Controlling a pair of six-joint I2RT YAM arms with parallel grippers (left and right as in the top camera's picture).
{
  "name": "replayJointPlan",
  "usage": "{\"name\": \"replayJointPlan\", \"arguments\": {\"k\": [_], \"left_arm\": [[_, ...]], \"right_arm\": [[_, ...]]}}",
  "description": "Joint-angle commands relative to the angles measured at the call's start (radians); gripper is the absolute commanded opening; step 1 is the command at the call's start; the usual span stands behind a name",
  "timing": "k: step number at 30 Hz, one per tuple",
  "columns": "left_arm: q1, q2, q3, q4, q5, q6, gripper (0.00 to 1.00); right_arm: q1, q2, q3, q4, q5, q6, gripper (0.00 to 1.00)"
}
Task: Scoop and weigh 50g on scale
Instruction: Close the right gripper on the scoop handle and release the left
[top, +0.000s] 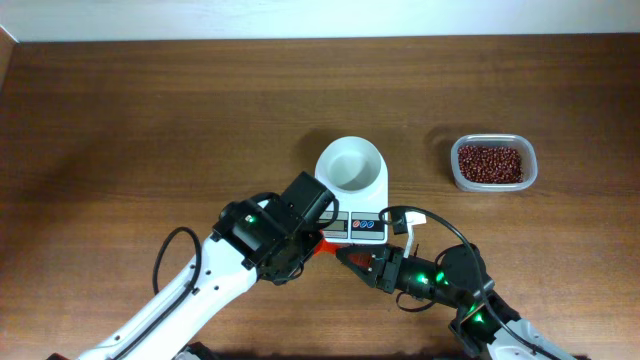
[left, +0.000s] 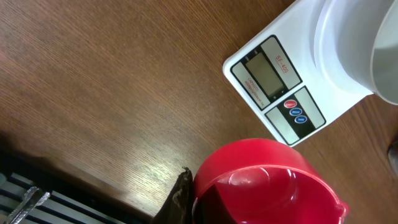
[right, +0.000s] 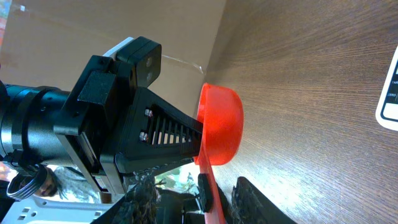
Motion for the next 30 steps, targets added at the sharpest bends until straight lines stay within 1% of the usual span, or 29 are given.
{"name": "replayJointPlan", "arguments": {"k": [1,6,12,20,30], "left_arm": [[-0.004,0.003,0.015,0.002,0.003,-0.026,0.00],[-0.004,0.003,0.015,0.005,0.003,-0.026,0.00],[-0.023,0.021,0.015,0.013,0.000,-0.026,0.00],[-0.023,0.026,0.015,0.013,-0.005,-0.025,0.00],[-0.023,0.026,0.015,0.012,-0.020,-0.024,0.00]], "right_arm": [[0.007,0.003,0.013,0.007,0.008,-0.004,0.40],[0.007,0.003,0.013,0.007,0.008,0.013,0.34],[0.007,0.003,0.013,0.007,0.005,0.016,0.32],[0.007,0.003,0.013,0.006,0.004,0.016,0.25],[0.007,0.006,0.013,0.003,-0.018,0.015,0.23]]}}
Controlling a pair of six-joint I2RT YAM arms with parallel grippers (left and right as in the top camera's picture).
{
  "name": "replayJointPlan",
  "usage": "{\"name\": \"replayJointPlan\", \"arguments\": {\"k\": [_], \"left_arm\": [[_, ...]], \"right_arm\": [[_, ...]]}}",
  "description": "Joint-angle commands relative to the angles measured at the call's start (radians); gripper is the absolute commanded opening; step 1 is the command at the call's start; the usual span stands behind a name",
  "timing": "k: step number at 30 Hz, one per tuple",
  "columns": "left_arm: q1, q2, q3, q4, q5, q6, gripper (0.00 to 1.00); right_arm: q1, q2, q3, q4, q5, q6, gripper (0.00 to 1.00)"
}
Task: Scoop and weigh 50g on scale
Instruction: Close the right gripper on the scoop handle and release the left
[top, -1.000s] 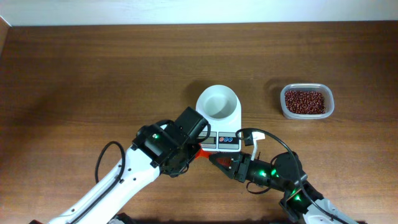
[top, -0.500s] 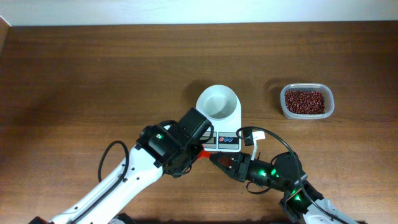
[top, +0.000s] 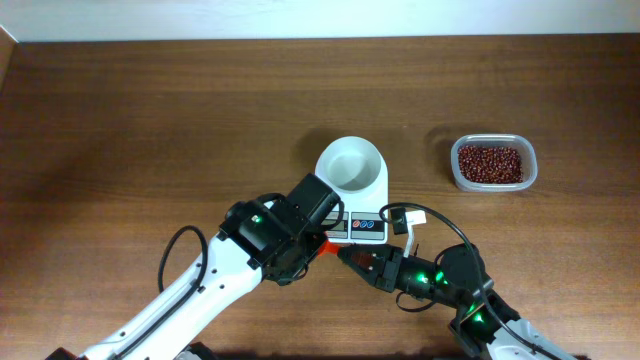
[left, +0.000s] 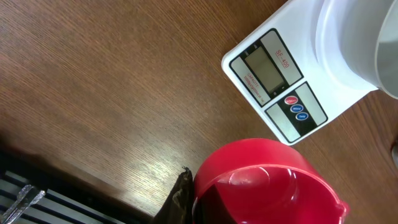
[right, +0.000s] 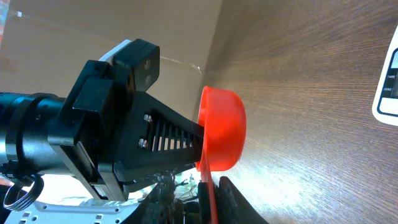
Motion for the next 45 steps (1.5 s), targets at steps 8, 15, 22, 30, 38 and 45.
{"name": "replayJointPlan", "arguments": {"k": [8,15,22,30,38,45], "left_arm": [[-0.004,0.010,0.015,0.000,-0.027,-0.009,0.00],[-0.004,0.010,0.015,-0.006,-0.026,-0.002,0.00],[-0.004,0.010,0.015,-0.006,-0.027,-0.002,0.00],[-0.004,0.010,0.015,-0.006,-0.027,-0.002,0.00],[-0.004,0.010,0.015,-0.006,-0.027,-0.002,0.19],[-0.004,0.010,0.015,-0.006,-0.027,-0.002,0.37]], "right_arm": [[0.007,0.005,0.013,0.008,-0.022,-0.007,0.20],[0.007,0.005,0.013,0.008,-0.022,-0.007,0.16],[0.007,0.005,0.013,0.008,-0.025,-0.007,0.14],[0.007,0.005,0.013,0.007,-0.033,-0.007,0.10],[0.007,0.005,0.013,-0.028,-0.033,-0.008,0.04],[0.007,0.005,0.012,-0.101,-0.023,-0.077,0.04]]}}
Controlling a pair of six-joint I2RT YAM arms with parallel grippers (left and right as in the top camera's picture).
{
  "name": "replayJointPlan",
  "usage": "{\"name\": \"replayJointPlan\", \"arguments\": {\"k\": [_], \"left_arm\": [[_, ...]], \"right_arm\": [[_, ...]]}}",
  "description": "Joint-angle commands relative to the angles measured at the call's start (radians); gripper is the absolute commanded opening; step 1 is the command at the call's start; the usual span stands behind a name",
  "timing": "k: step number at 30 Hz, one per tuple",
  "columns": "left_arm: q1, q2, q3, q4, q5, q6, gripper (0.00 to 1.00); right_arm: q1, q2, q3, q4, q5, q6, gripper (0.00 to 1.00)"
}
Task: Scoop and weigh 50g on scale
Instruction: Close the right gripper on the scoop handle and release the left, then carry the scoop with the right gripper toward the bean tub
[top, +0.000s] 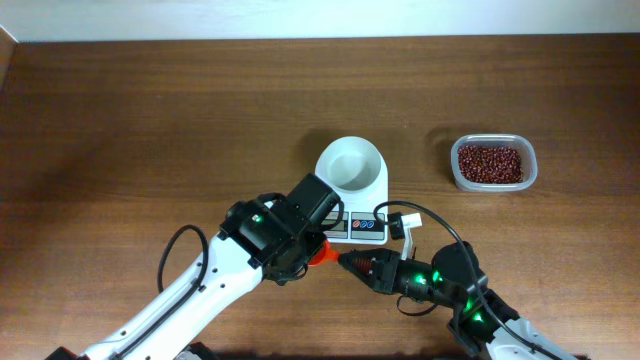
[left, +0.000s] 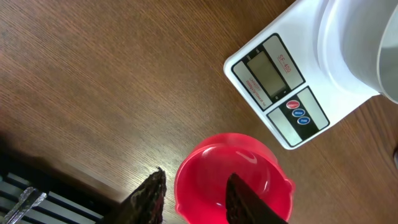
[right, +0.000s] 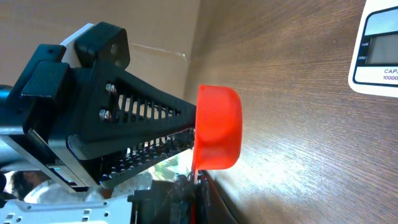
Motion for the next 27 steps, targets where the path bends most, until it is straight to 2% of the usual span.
{"name": "replayJointPlan", "arguments": {"k": [1,5,9,12,15,19,20,22,25,27], "left_arm": [[-0.004,0.007,0.015,-0.003,-0.015,0.001,0.38],[-0.004,0.007,0.015,-0.021,-0.016,0.001,0.41],[-0.004,0.007,0.015,-0.025,-0.027,0.001,0.44],[-0.004,0.007,0.015,-0.032,-0.027,0.001,0.52],[-0.004,0.007,0.015,-0.048,-0.046,0.001,0.61],[-0.004,0.007,0.015,-0.047,-0.046,0.001,0.67],[-0.004,0.007,0.015,-0.047,-0.045,0.001,0.71],[-0.004,0.007,0.015,-0.047,-0.045,0.001,0.77],[-0.004,0.007,0.015,-0.047,-0.045,0.001,0.79],[-0.004,0.007,0.015,-0.047,-0.045,0.001,0.87]], "right_arm": [[0.005,-0.002,0.011,-0.025,0.002,-0.085,0.04],[0.005,-0.002,0.011,-0.111,0.000,-0.165,0.04],[0.005,-0.002,0.011,-0.121,-0.075,-0.266,0.04],[-0.046,-0.003,0.011,-0.144,-0.088,-0.390,0.04],[-0.156,-0.003,0.011,-0.210,-0.148,-0.456,0.04],[-0.336,-0.005,0.011,-0.209,-0.333,-0.459,0.04],[-0.364,-0.005,0.011,-0.209,-0.370,-0.459,0.04],[-0.402,-0.005,0.011,-0.205,-0.420,-0.458,0.04],[-0.416,-0.029,0.011,-0.205,-0.428,-0.422,0.04],[-0.416,-0.089,0.011,-0.206,-0.438,-0.398,0.04]]}}
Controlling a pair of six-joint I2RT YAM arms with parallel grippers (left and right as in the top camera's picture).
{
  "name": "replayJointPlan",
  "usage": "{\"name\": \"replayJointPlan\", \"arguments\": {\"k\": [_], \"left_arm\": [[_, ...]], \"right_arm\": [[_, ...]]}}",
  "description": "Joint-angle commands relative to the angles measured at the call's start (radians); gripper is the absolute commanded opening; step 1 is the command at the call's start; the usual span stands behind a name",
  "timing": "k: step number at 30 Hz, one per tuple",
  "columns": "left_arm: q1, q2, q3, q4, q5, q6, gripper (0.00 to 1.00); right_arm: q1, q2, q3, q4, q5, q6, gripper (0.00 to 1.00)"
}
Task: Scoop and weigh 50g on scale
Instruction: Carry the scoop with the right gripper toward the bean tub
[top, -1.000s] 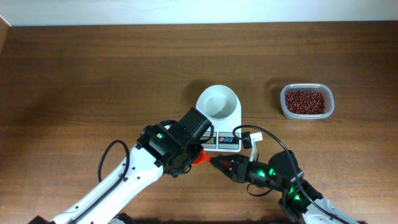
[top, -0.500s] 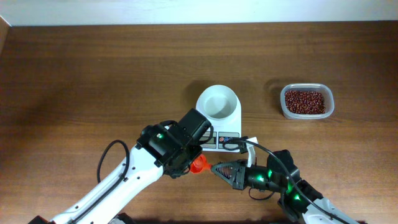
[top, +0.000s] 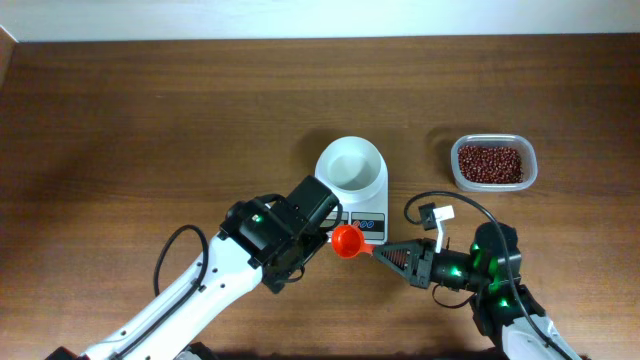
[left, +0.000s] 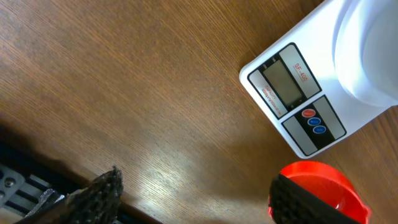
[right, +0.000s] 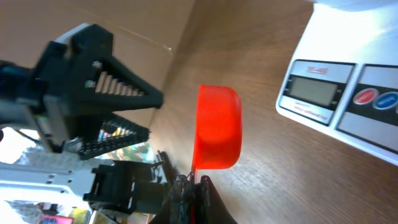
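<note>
The red scoop (top: 347, 241) hangs just in front of the white scale (top: 362, 226), its cup empty. My right gripper (top: 380, 252) is shut on its handle, and the right wrist view shows the cup (right: 217, 127) sticking out ahead of the closed fingers (right: 198, 183). My left gripper (top: 316, 243) stands wide open just left of the scoop, holding nothing. Its fingers (left: 93, 196) are spread far apart, and the scoop's rim (left: 323, 180) shows beside the right one. A white bowl (top: 351, 165) sits on the scale. The tub of red beans (top: 492, 163) is at the right.
The scale's display (left: 283, 84) and buttons (left: 314, 121) face the front edge of the wooden table (top: 150, 120). The two arms stand close together in front of the scale.
My left gripper has opened wide and no longer surrounds the scoop. The right gripper, still shut on the handle, has moved right, and the scoop is now clear of the left fingers.
At first my left gripper was shut on the scoop's cup, with the right gripper's fingers open around the handle. Then the right fingers were shut on the handle. Later the left fingers stood loosely apart over the cup. Now only the right gripper holds the scoop.
</note>
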Motion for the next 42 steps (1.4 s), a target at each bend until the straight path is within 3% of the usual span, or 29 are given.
{"name": "replayJointPlan", "arguments": {"k": [1,3,8,11,13,19,23,26,37,40,42], "left_arm": [[-0.004,0.007,0.015,-0.004,-0.016,0.003,0.91],[-0.004,0.007,0.015,-0.004,-0.016,0.002,0.99],[-0.004,0.007,0.015,-0.004,-0.015,0.003,0.99],[-0.004,0.007,0.015,-0.004,-0.015,0.002,0.99],[-0.004,0.007,0.015,-0.004,-0.015,0.002,0.99],[-0.004,0.007,0.015,-0.004,-0.015,0.002,0.99],[-0.004,0.007,0.015,-0.004,-0.015,0.003,0.99],[-0.004,0.007,0.015,-0.004,-0.015,0.002,0.99],[-0.004,0.007,0.015,-0.004,-0.015,0.002,0.99],[-0.004,0.007,0.015,-0.004,-0.015,0.003,0.99],[-0.004,0.007,0.015,-0.004,-0.015,0.002,0.99]], "right_arm": [[-0.008,-0.105,0.010,0.005,-0.043,0.037,0.04],[-0.008,-0.171,0.010,0.006,-0.042,0.062,0.04],[-0.008,-0.306,0.010,0.029,-0.057,0.249,0.04],[-0.009,-0.330,0.010,0.216,-0.114,0.409,0.04],[-0.031,-0.330,0.010,0.268,-0.127,0.435,0.04],[-0.311,-0.331,0.010,0.326,-0.398,0.598,0.04],[-0.420,-0.331,0.010,0.616,-0.515,0.824,0.04],[-0.433,-0.330,0.010,0.705,-0.534,0.893,0.04],[-0.433,-0.330,0.010,0.706,-0.520,0.835,0.04],[-0.433,-0.330,0.010,0.702,-0.456,0.658,0.04],[-0.433,-0.319,0.010,0.685,-0.395,0.466,0.04]]}}
